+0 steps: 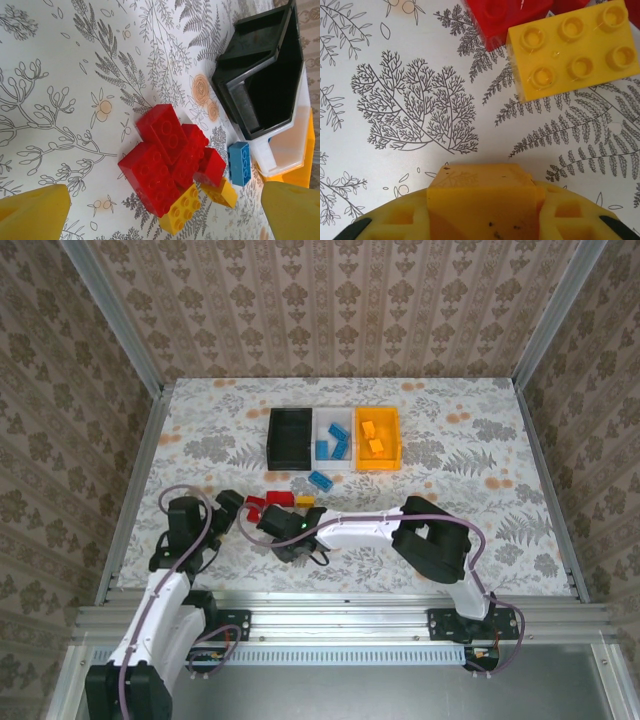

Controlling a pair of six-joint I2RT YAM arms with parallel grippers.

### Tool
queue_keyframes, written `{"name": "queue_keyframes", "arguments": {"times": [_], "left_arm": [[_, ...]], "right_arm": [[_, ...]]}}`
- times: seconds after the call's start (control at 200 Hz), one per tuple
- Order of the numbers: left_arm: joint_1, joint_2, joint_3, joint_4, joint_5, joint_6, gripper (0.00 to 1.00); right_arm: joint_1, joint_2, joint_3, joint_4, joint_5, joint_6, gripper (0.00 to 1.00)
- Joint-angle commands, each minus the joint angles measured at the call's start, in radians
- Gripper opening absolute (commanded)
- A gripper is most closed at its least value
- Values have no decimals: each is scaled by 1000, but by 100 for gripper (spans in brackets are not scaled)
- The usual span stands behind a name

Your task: Sort the legos into containers by color

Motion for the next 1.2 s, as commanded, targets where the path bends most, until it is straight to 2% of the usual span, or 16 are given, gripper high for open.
{"name": "queue_keyframes", "arguments": {"times": [0.0,0.115,0.275,0.395,0.505,0.565,0.67,0.76,0.825,0.96,1.065,1.195], "left_arm": [[8,34,15,50,50,-3,100],[-33,91,16,107,60,-36,99],[-198,188,35,194,-4,-58,99],[-292,293,128,152,-36,-4,99],[-309,374,183,111,-22,-7,100],[-310,392,189,133,-4,-15,99],[-307,388,213,87,-39,-9,100],[-301,370,218,73,-53,2,100],[-295,362,221,61,-60,2,100],[-255,363,230,36,-65,18,100],[-214,374,250,-25,-113,27,100],[-170,425,283,-80,-177,3,100]], "right_arm": [[-3,-118,-37,-30,64,4,27],[-73,-254,-91,-55,138,-33,27],[-350,-373,-121,-59,172,-92,28],[-560,-292,-14,-84,105,-118,29],[-668,-138,156,-127,50,-154,29],[-700,-42,276,-201,24,-170,31],[-731,69,400,-249,22,-176,34],[-747,103,428,-251,23,-171,44],[-751,99,425,-241,35,-167,51],[-753,48,395,-223,50,-159,56],[-753,-24,349,-187,67,-151,63],[-732,-116,302,-185,49,-121,64]]}}
